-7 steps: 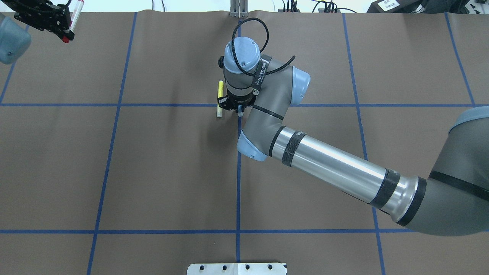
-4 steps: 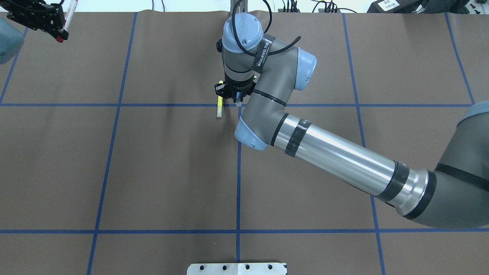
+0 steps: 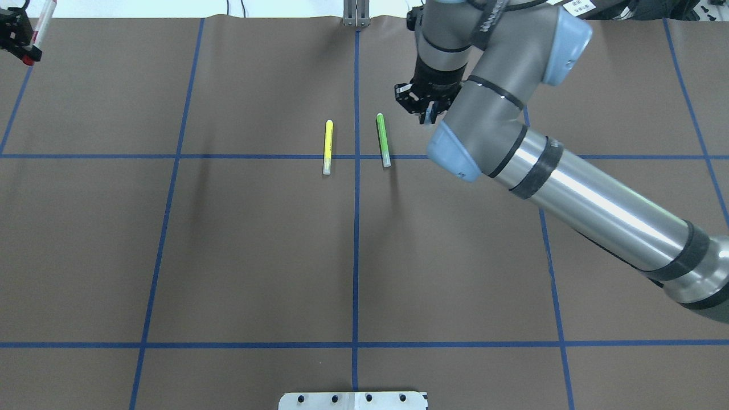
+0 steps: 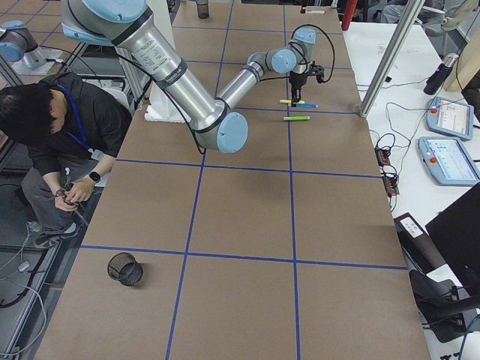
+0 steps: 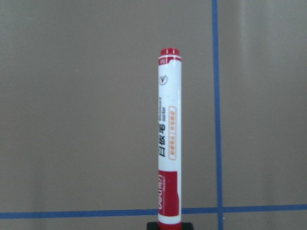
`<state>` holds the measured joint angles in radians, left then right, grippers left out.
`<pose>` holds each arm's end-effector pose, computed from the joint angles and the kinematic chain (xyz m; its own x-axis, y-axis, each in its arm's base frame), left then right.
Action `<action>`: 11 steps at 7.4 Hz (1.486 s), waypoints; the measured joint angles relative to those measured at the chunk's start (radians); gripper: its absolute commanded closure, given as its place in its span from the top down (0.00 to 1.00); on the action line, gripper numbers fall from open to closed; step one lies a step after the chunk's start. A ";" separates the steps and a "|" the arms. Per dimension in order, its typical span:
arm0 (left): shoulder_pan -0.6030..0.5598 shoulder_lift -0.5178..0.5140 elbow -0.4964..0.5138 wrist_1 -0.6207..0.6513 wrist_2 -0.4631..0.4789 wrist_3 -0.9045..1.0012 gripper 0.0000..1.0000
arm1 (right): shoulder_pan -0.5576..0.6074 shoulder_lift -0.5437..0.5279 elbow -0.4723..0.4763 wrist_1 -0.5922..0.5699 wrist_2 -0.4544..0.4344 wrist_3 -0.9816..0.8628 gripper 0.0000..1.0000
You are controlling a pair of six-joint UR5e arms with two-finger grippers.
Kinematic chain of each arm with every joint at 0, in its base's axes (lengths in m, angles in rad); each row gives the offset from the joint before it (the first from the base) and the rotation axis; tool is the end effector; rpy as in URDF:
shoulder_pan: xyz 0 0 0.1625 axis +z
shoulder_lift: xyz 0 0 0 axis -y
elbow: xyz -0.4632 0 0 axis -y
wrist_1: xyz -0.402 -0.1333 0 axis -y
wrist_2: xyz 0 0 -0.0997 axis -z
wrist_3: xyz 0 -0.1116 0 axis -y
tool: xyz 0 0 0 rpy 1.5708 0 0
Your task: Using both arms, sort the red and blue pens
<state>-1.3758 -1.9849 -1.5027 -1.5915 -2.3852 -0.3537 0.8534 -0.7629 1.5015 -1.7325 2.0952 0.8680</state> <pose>0.0816 -0.6822 0.4860 0.6469 0.0475 -0.7611 0.0460 0.9938 0.1012 -0.4468 -0.6298 0.2385 0.7260 -0.0189 0.6874 -0.0046 0.9995 0.0323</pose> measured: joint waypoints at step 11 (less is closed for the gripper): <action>-0.251 0.364 0.000 0.123 0.220 0.664 0.00 | 0.488 -0.687 0.327 -0.404 -0.137 -1.243 0.00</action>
<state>-1.6265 -1.6206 -1.5024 -1.4683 -2.1648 0.3105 1.3418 -1.4496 1.8284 -2.1361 1.9586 -0.3754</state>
